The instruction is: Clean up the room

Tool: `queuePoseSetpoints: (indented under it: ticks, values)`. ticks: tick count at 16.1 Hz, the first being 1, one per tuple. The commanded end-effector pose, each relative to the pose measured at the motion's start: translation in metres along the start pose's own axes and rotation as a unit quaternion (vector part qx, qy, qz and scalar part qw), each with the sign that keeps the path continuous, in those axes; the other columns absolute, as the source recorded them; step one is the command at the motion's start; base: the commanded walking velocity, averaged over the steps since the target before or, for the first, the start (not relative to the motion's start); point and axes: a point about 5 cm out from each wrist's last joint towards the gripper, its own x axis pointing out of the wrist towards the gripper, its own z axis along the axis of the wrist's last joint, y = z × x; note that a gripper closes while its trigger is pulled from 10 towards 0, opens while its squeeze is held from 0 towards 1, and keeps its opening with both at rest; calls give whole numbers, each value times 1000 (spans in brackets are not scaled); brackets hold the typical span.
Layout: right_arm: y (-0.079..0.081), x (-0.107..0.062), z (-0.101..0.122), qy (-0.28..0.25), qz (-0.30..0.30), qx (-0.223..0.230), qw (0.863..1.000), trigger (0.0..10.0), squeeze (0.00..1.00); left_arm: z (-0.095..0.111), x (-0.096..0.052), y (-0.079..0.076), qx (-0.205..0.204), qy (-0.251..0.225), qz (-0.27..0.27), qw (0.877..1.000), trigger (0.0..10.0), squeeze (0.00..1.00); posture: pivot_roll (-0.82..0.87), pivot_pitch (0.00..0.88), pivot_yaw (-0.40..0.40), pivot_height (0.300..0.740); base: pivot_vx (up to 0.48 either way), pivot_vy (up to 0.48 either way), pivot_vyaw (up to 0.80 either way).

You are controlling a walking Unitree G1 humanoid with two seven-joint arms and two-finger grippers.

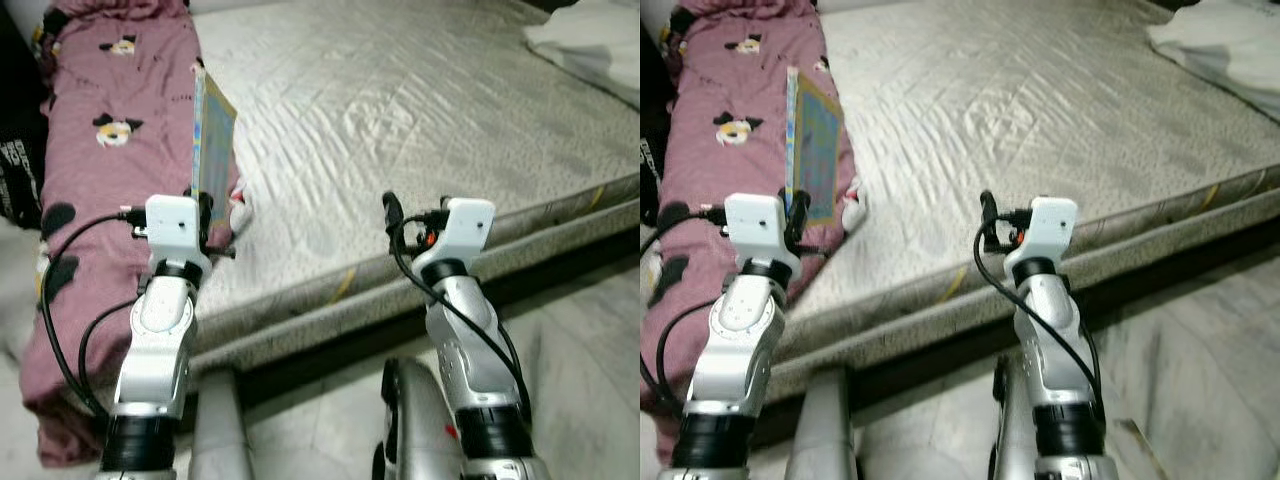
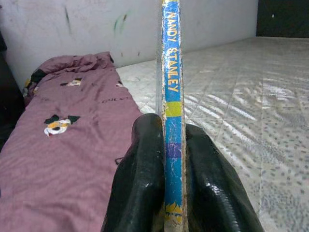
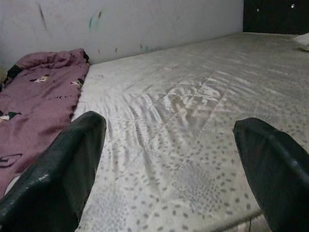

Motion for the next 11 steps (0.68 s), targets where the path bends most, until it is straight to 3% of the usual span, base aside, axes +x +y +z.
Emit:
queuePoseSetpoints:
  ticks: [1,6,11]
  values:
    - [3,-1,2,-1,2,3,1000,10000,0,10,1,2,10,-17,6,1000,10000,0,53,0,40,612,0,0,0]
    - [2,1,3,1,-1,-3,1000,10000,0,10,6,-1,-11,-3,10,1000,10000,0,53,0,38,669,0,0,0]
    - [0,2,4,1,0,-10,1000,10000,0,10,7,-4,-7,-2,12,1000,10000,0,52,0,27,722,0,0,0]
